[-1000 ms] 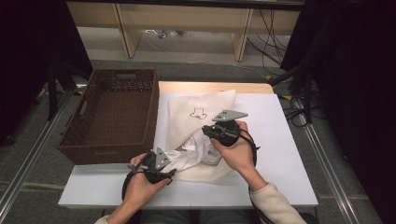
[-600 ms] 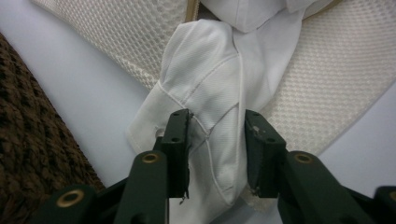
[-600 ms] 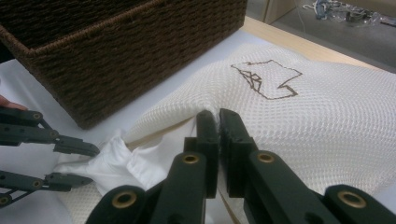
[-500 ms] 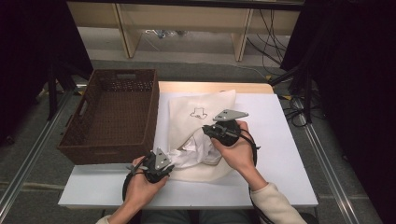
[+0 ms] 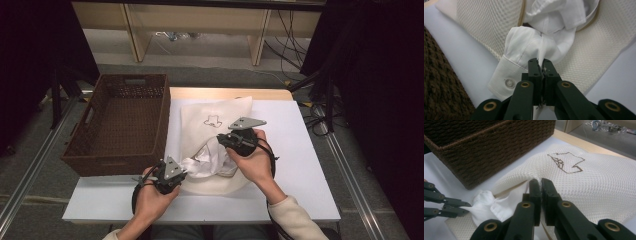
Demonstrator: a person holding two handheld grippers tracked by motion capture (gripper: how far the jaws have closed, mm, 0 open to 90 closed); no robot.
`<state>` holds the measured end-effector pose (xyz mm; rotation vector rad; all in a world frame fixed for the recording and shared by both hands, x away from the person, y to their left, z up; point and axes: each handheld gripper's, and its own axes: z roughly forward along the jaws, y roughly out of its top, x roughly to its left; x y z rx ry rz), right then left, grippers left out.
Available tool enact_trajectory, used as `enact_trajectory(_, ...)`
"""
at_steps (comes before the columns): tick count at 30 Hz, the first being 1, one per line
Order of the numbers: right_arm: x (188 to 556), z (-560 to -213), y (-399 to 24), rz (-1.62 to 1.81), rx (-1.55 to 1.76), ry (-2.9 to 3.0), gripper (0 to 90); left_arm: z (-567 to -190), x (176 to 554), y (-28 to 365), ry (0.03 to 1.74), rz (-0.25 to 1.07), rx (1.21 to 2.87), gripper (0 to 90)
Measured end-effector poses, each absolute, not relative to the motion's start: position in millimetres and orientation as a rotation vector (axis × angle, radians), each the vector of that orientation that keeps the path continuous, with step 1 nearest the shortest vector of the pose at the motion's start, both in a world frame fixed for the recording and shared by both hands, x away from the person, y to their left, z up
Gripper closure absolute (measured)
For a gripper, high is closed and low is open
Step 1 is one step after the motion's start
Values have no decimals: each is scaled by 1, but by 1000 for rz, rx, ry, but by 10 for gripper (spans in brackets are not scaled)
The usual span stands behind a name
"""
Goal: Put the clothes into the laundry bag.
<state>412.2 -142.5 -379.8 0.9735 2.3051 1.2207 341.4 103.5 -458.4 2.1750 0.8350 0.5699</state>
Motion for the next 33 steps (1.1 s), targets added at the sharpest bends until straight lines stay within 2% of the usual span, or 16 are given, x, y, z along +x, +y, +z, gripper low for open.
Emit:
enact_trajectory(10,411,-380,-141,1224,980,2309,887,-443,337,92,782,558,2151,878)
enact_trajectory(18,411,-381,-140,1240,967,2305,890,-433,341,67,752,504,2017,879)
enact_trajectory(23,409,-379,-139,1236,961,2300,890,-433,355,42,705,491,2031,878)
enact_trajectory(33,409,-378,-140,1257,955,2284,889,-462,395,10,774,535,2019,872)
